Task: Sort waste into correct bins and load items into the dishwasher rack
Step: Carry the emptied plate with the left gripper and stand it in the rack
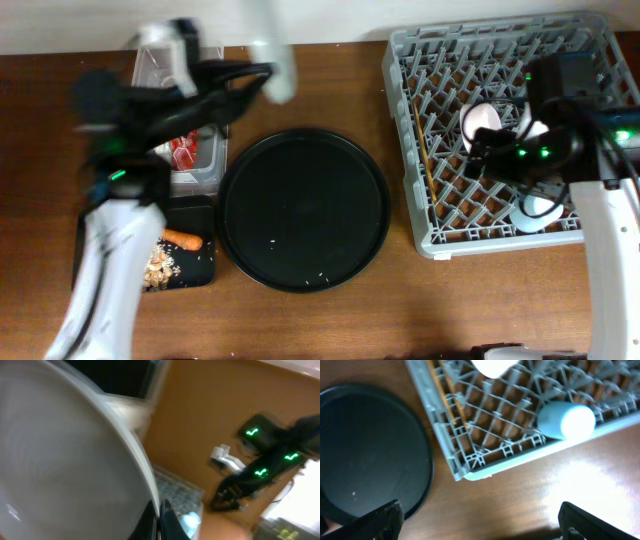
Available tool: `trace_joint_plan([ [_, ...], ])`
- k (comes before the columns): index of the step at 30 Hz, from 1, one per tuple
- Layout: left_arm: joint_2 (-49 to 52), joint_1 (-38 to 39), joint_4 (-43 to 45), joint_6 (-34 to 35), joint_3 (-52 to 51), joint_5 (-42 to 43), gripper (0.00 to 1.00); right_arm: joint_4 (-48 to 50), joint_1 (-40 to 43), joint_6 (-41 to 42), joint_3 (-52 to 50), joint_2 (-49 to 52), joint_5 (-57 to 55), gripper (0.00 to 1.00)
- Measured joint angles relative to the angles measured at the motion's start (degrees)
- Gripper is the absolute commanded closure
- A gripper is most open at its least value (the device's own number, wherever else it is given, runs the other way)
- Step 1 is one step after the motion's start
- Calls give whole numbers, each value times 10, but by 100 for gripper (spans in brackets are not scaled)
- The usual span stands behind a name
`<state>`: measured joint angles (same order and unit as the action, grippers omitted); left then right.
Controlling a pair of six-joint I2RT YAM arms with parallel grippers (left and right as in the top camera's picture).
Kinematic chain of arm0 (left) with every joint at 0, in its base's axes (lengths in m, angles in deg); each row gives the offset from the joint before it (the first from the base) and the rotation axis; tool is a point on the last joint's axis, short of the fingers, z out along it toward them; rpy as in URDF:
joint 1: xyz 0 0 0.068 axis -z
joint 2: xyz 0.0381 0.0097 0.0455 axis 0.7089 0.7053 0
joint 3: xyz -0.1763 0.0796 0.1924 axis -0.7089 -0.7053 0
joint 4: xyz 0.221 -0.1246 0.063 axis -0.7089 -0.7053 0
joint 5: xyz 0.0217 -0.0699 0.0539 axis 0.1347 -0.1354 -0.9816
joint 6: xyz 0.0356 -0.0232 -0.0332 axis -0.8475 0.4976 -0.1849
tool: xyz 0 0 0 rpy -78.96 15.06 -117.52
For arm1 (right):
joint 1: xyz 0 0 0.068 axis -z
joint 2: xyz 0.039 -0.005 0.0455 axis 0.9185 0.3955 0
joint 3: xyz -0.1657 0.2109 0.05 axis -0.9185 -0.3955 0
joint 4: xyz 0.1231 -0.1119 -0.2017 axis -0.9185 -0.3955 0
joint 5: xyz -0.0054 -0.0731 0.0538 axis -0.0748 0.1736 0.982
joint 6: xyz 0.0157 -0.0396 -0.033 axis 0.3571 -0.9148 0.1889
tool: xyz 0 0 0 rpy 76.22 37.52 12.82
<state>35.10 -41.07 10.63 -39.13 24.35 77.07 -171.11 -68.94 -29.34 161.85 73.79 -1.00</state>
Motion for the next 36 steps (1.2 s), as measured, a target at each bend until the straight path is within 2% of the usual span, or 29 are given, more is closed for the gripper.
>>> trace_joint_plan([
  [3, 146, 82, 218, 163, -2, -10, 100, -14, 47, 12, 0, 0, 1, 2],
  [5, 233, 123, 287, 236, 4, -18, 100, -20, 73, 16, 0, 0, 2, 2],
  [10, 351, 209, 300, 295, 52, -49, 100, -24, 98, 16, 0, 0, 2, 2],
  [15, 353, 242, 297, 281, 64, -63, 100, -34, 98, 14, 0, 0, 2, 2],
  [18, 353, 253, 221, 266, 67, -99, 99, -36, 98, 13, 0, 0, 2, 2],
  [19, 355, 259, 202, 259, 68, -114, 96, -36, 98, 13, 0, 0, 2, 2],
  [20, 355, 264, 188, 250, 68, -127, 83, -36, 98, 13, 0, 0, 2, 2],
  [21, 355, 268, 179, 237, 68, -139, 80, -36, 98, 13, 0, 0, 2, 2],
  [23, 355, 270, 178, 212, 68, -154, 62, -36, 98, 13, 0, 0, 2, 2],
  [25, 355, 269, 178, 179, 68, -162, 32, -36, 98, 12, 0, 0, 2, 2],
  [26, 355, 267, 176, 162, 68, -164, 1, -36, 98, 9, 0, 0, 2, 2],
  [28, 355, 259, 97, 136, 83, -161, 1, -36, 98, -4, 0, -1, 2, 2],
  [32, 350, 207, -198, 36, 161, -153, 1, -6, 98, -17, -1, -29, 9, 2],
  [34, 314, 169, -426, -65, 218, -208, 1, 19, 98, -49, -2, -79, 53, 2],
  [36, 241, 149, -608, -149, 272, -318, 1, 24, 98, -76, -1, -105, 102, 2],
])
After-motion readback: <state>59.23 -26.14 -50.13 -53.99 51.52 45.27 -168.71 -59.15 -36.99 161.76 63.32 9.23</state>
